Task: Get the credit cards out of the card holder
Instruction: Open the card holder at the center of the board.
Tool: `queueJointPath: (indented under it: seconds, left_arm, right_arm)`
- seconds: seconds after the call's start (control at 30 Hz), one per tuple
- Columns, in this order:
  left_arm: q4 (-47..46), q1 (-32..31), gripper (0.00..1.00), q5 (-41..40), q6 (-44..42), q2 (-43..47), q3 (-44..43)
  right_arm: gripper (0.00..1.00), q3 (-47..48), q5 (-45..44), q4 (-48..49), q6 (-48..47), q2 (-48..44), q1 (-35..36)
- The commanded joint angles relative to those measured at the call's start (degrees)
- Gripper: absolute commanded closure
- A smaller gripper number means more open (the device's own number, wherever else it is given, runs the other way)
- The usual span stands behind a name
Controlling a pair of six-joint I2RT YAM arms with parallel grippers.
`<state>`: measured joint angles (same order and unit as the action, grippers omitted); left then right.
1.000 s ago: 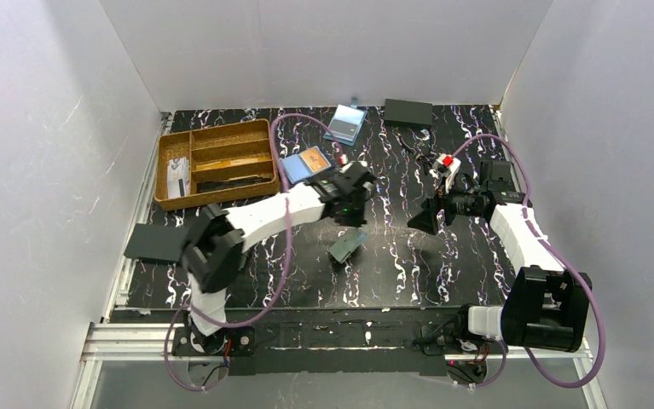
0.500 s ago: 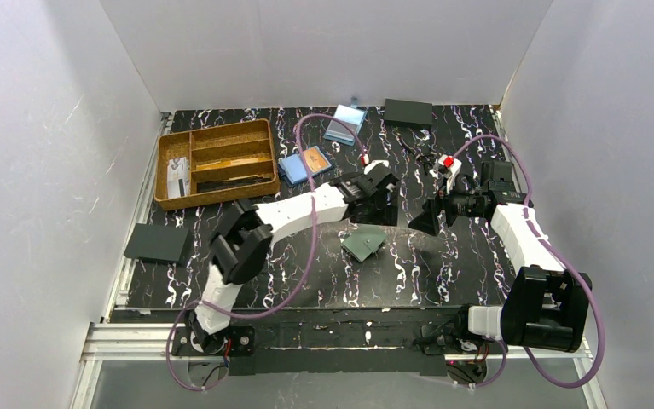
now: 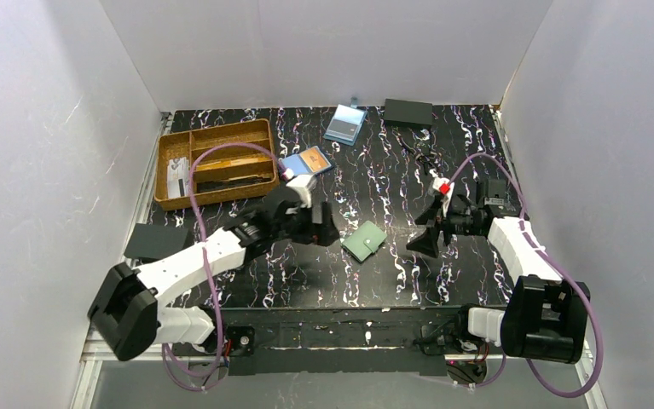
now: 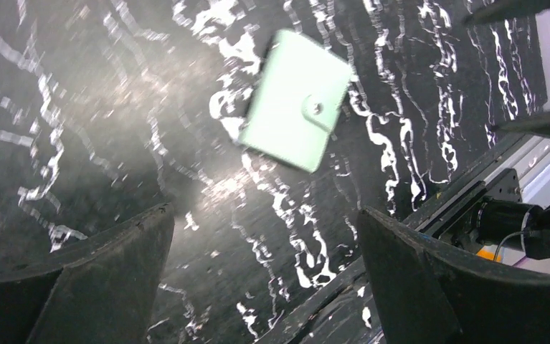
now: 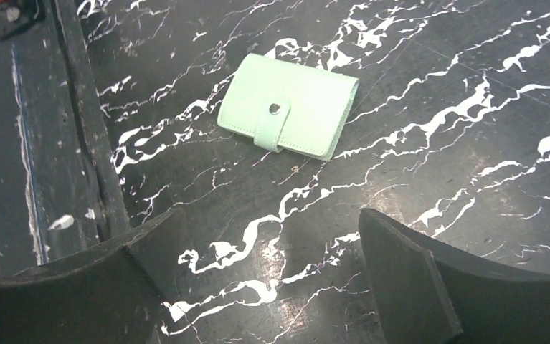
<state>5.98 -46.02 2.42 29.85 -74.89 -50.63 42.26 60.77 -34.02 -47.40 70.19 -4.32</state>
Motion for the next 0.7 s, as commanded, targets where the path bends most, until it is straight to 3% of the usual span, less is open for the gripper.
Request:
queueJointPath:
  seconds: [0.0,0.23,0.4,0.53,0.67]
  left_arm:
    - [-12.6,5.6,0.02,11.6,6.4,7.3,11.0]
    - [-13.2,6.0,0.03,13.9,6.8,5.2,12.4]
    - [-16.3,6.0,0.03,12.8,7.6,-0.7,11.1]
    - [-19.0,6.1,0.08,16.9,9.6,-8.8,8.1]
    - [-21.2,6.0,0.08,19.0,10.6,-13.7,5.8]
  right_arm:
    - [0.00,-1.4,1.7,-3.1,-12.1,-2.9,2.1]
    - [0.00,2.0,-14.7,-3.1,-9.2,-2.1,14.0]
    - [0.03,6.1,-25.0,-0.8,1.0,0.2,22.6]
    - [0.06,7.5,-33.3,4.0,12.1,3.7,29.1]
    - [0.07,8.5,-39.0,7.0,18.5,6.9,31.1]
